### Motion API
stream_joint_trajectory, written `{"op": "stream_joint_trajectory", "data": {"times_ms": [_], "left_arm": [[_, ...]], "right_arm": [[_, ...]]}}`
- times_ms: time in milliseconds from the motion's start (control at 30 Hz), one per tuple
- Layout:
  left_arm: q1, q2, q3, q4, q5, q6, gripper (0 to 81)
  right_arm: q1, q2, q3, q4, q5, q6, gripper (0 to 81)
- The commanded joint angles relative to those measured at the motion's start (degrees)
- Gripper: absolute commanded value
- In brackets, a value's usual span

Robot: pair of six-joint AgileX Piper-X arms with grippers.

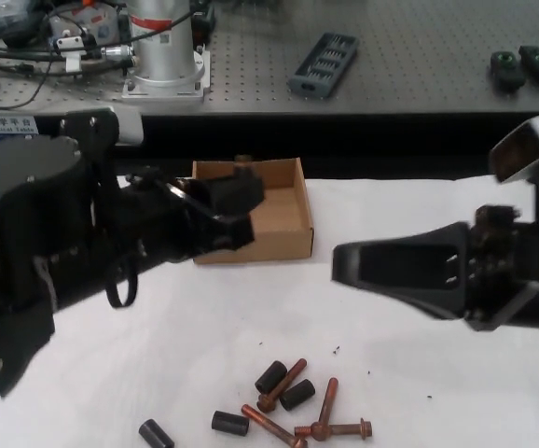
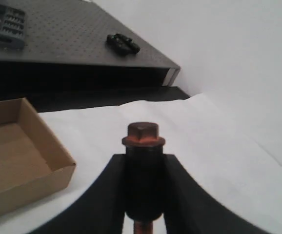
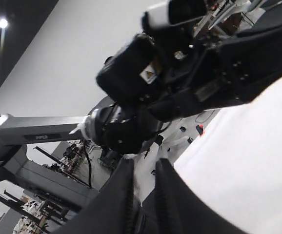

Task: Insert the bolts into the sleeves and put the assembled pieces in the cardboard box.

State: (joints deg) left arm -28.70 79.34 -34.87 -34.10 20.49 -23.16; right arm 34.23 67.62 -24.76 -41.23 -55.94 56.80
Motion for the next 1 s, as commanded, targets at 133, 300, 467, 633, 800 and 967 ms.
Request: {"op": "stream_joint_trajectory", "data": {"times_ms": [133, 300, 467, 633, 800, 967], "left_arm": [[5.4, 10.9, -9.9, 7.9, 6.0, 6.0, 0.6], [6.6, 17.0, -15.6, 8.2, 6.0, 6.0, 0.6], [8.0, 22.3, -21.4, 11.4, 7.9, 7.4, 0.6], [8.7, 26.6, -26.9, 14.5, 8.6, 9.5, 0.6], [9.6, 30.6, -31.0, 17.9, 8.5, 10.4, 0.6], [10.9, 33.2, -34.7, 21.1, 8.5, 13.8, 0.6]], "right_arm": [[-2.9, -7.1, -0.3, 3.3, -0.4, 1.1, 13.1], [-3.1, -10.8, -0.3, 4.2, -0.4, 1.2, 12.7], [-3.1, -14.0, -0.3, 6.9, -0.2, 1.2, 7.2], [-3.1, -16.4, -0.3, 7.6, 0.1, 1.0, 5.3], [-3.1, -16.7, -0.3, 7.6, 0.1, 1.0, 5.3], [-3.1, -16.7, -0.3, 7.6, 0.1, 1.0, 5.3]]}}
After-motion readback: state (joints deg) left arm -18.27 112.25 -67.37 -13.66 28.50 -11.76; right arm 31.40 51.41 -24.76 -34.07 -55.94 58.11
